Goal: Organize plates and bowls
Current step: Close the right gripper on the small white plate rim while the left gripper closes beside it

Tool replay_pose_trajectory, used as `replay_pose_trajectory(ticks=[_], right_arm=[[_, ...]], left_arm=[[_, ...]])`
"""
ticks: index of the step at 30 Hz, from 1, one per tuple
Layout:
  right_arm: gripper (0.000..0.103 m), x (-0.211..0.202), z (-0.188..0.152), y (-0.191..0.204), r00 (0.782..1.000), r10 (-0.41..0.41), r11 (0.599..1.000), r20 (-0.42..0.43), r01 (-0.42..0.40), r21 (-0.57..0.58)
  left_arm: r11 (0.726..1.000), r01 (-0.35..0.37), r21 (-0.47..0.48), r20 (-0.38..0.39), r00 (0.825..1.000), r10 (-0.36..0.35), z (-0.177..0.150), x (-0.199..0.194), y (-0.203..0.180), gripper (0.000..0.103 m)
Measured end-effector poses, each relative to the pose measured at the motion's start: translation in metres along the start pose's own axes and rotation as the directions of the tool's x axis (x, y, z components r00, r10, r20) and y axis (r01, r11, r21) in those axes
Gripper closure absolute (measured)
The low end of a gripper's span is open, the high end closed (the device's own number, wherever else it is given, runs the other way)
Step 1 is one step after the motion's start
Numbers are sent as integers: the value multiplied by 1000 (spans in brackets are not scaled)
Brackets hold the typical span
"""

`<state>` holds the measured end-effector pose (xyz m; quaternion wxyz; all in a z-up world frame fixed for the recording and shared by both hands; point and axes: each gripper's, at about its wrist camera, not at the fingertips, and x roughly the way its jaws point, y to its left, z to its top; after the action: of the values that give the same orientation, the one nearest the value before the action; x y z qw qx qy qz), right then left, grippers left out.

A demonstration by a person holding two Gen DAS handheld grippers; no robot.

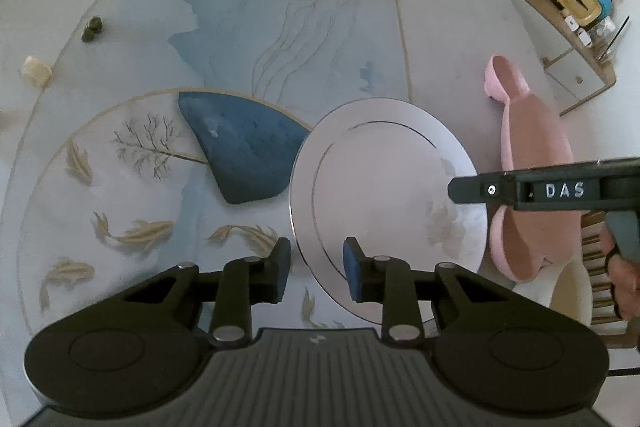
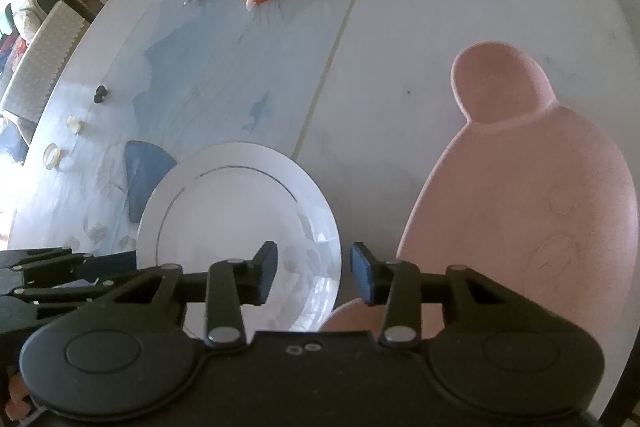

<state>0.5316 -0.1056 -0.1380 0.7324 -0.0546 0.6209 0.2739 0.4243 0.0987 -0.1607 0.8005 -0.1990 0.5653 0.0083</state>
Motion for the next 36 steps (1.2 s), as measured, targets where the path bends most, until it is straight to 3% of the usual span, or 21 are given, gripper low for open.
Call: replay_pose_trajectory(ticks=[7, 11, 36], right_arm=[[79, -3, -6, -6, 1000, 20, 1000, 9, -20, 6], [94, -3, -8, -9, 1000, 9, 1000, 15, -9, 26], [95, -24, -6, 22, 987, 28, 994, 158, -44, 96]], left_arm=[[999, 8, -34, 13, 1000, -8, -4, 0, 4, 88], [999, -3, -37, 25, 1000, 4, -5, -2, 7, 89], [998, -57, -15, 148, 987, 59, 19, -46, 23, 90]])
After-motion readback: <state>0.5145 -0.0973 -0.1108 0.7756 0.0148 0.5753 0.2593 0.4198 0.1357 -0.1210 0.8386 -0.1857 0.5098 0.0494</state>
